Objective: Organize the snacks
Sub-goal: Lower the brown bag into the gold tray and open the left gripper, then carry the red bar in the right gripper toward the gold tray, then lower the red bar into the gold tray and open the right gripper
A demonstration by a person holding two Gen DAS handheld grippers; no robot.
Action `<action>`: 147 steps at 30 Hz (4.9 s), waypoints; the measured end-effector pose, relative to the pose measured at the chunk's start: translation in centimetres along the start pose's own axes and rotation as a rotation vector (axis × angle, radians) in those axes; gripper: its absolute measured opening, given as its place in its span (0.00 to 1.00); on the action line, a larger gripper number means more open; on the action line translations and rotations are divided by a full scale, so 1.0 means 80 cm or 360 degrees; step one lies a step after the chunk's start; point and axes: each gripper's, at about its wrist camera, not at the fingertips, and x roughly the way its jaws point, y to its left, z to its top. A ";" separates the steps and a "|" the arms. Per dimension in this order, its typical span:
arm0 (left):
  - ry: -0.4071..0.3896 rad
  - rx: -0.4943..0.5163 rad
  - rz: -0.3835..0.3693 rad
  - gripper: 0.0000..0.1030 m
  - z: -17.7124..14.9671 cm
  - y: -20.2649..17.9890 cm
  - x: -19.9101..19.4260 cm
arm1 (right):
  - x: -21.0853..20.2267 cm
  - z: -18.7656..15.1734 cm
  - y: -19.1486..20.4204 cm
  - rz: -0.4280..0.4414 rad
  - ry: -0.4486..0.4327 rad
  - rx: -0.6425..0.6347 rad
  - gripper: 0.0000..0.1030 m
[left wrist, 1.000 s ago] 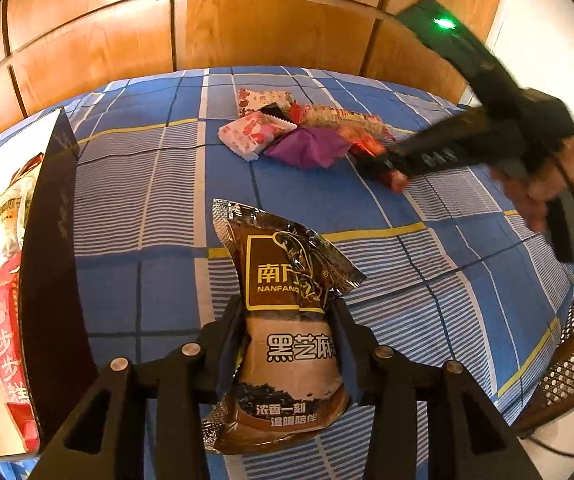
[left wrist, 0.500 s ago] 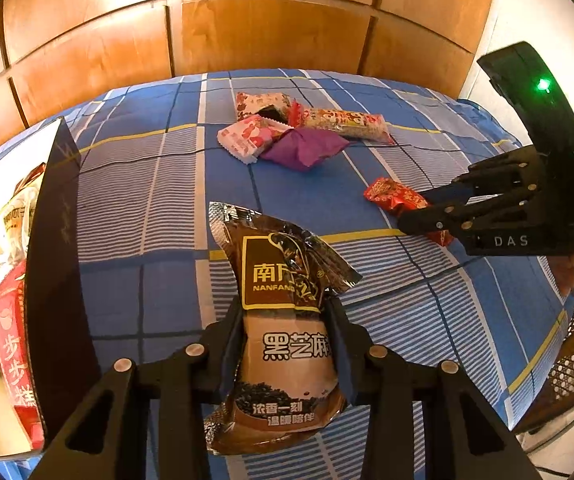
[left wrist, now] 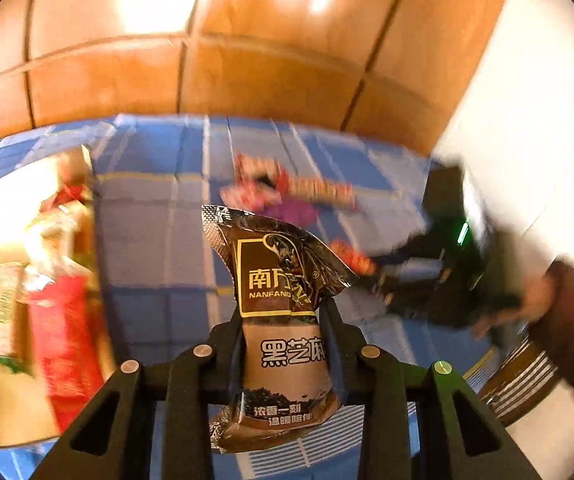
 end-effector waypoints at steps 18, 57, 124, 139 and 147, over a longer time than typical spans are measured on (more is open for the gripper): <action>-0.0133 -0.0987 0.0313 0.33 0.044 0.266 -0.065 | -0.004 0.002 0.011 -0.0022 -0.0009 -0.0026 0.22; -0.0096 -0.0584 0.0825 0.41 -0.005 0.178 -0.072 | -0.005 0.002 0.021 -0.0077 -0.0023 -0.0074 0.24; -0.0439 -0.0342 0.1118 0.54 -0.036 0.143 -0.160 | -0.039 0.069 0.063 0.0002 -0.0087 0.0278 0.20; -0.0488 -0.0594 0.1252 0.54 -0.057 0.206 -0.200 | -0.057 0.200 0.219 0.0599 -0.0261 0.0105 0.21; -0.0447 -0.0725 0.1301 0.54 -0.082 0.237 -0.213 | -0.006 0.232 0.289 0.0655 -0.0137 0.0007 0.23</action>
